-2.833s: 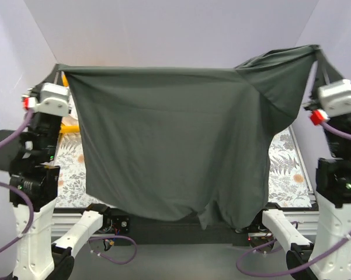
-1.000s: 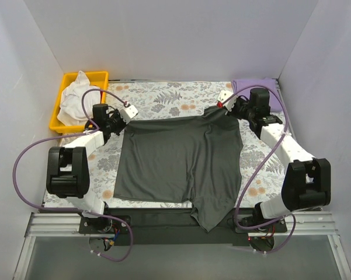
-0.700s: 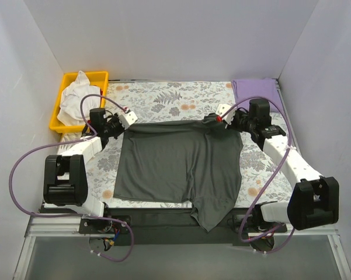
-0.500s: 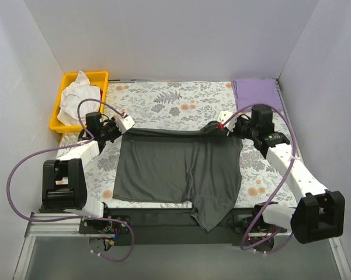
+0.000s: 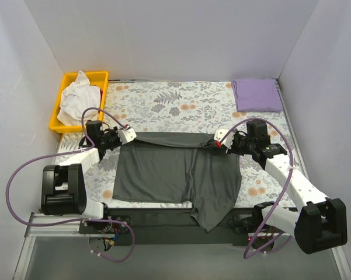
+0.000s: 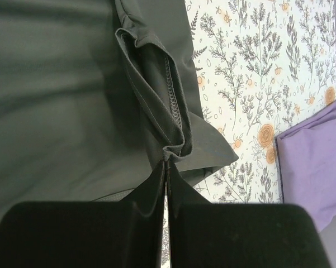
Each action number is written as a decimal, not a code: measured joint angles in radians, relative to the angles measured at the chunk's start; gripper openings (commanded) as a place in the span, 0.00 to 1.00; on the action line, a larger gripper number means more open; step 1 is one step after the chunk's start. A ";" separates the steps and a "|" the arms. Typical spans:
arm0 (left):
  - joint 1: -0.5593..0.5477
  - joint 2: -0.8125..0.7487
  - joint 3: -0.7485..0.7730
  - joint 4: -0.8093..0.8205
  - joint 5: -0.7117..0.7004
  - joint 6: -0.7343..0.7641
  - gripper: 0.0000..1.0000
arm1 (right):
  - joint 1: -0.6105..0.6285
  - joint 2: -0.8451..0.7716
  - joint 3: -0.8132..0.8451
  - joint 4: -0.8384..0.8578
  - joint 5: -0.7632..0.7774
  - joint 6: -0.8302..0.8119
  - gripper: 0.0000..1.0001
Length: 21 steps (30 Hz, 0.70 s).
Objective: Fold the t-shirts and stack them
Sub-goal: Fold the tshirt
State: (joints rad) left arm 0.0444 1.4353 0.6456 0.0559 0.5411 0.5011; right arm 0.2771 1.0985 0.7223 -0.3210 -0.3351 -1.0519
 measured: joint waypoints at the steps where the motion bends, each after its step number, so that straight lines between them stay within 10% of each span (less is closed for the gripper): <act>1: 0.000 -0.005 -0.005 0.000 0.003 0.010 0.00 | 0.000 -0.005 -0.002 -0.008 0.001 -0.003 0.01; 12: 0.000 -0.063 -0.060 -0.025 0.018 0.101 0.02 | 0.005 -0.040 -0.050 -0.029 0.025 -0.026 0.02; 16: 0.000 -0.063 -0.074 -0.066 0.003 0.136 0.28 | 0.005 -0.037 -0.051 -0.050 0.039 -0.031 0.61; 21: 0.023 -0.064 -0.024 -0.208 0.024 0.128 0.40 | -0.011 -0.037 -0.042 -0.109 0.072 -0.046 0.71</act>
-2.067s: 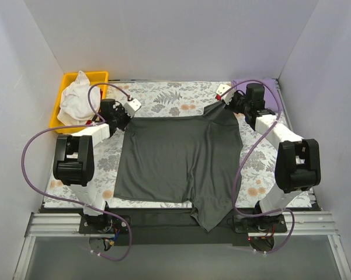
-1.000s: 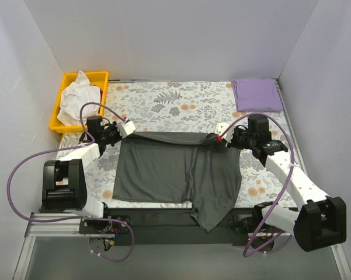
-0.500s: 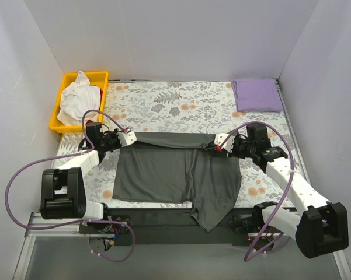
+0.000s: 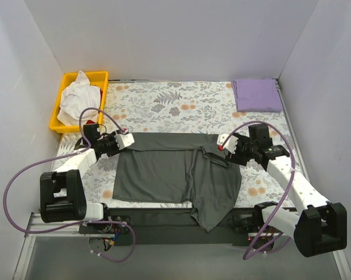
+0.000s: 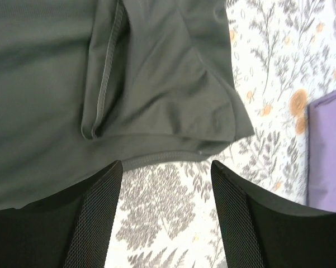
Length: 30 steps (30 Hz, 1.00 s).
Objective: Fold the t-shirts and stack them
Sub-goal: Fold the tshirt
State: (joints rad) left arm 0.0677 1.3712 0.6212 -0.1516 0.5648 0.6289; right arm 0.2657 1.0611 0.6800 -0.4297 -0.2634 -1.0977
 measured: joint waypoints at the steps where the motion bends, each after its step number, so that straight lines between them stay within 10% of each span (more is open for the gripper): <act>1: 0.008 -0.001 0.021 -0.027 0.008 -0.012 0.40 | -0.014 0.002 0.015 -0.023 0.000 0.003 0.71; 14: 0.037 0.266 0.452 -0.171 0.116 -0.450 0.43 | -0.101 0.493 0.517 -0.116 -0.027 0.393 0.47; 30: 0.010 0.520 0.628 -0.346 0.058 -0.600 0.53 | -0.250 0.780 0.647 -0.272 -0.039 0.696 0.49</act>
State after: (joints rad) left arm 0.0776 1.8912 1.2491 -0.4973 0.6231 0.0284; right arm 0.0158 1.8416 1.3266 -0.7017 -0.3027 -0.4015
